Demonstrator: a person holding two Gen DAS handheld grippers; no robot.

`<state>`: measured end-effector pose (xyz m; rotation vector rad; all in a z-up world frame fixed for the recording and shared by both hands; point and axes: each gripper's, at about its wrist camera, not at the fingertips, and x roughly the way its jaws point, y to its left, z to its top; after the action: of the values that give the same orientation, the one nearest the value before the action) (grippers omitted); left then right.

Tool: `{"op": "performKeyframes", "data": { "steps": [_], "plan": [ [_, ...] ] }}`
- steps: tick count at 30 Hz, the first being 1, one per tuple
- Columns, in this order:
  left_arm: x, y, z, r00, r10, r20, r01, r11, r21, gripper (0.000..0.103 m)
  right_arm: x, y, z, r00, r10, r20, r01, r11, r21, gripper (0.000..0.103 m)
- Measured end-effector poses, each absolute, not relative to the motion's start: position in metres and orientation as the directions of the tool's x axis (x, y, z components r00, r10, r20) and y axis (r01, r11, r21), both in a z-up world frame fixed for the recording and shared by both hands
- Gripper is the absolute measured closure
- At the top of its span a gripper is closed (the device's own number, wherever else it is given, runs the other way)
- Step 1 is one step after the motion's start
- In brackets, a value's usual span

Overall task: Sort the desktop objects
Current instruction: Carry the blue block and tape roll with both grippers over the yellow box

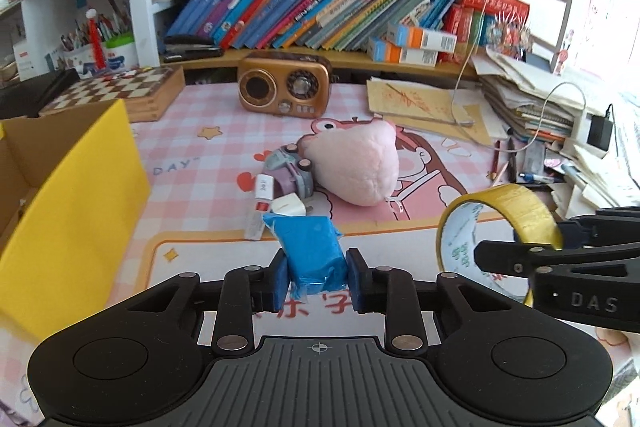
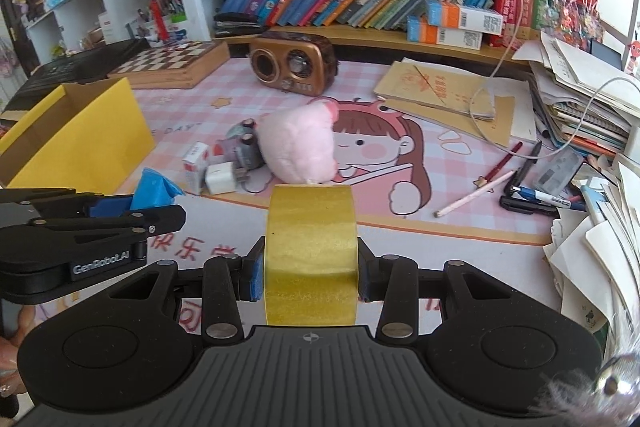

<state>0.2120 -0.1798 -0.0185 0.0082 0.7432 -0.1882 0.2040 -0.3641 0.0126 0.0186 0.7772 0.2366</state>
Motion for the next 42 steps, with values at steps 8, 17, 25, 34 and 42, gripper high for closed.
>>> {"op": "performKeyframes", "data": {
  "steps": [8,17,25,34,42],
  "plan": [
    [0.181,-0.155,-0.01,0.732,-0.185,-0.655,0.176,0.981,-0.08,0.076,0.178,-0.343,0.02,0.694,0.224,-0.685,-0.212,0.972,0.103,0.064],
    [0.148,-0.124,-0.005,0.735,-0.21,-0.644,0.199,0.976,-0.091,0.076,0.144,-0.308,0.024,0.69,0.218,-0.69,-0.205,0.973,0.103,0.064],
    [0.115,-0.092,-0.003,0.725,-0.231,-0.648,0.223,0.97,-0.096,0.076,0.111,-0.269,0.027,0.686,0.213,-0.695,-0.201,0.974,0.1,0.064],
    [0.084,-0.053,0.0,0.724,-0.238,-0.647,0.232,0.968,-0.097,0.076,0.076,-0.227,0.03,0.692,0.214,-0.69,-0.198,0.975,0.104,0.064],
    [0.055,-0.025,0.003,0.727,-0.245,-0.641,0.247,0.965,-0.089,0.076,0.044,-0.195,0.029,0.693,0.222,-0.686,-0.195,0.974,0.119,0.064]
  ]
}}
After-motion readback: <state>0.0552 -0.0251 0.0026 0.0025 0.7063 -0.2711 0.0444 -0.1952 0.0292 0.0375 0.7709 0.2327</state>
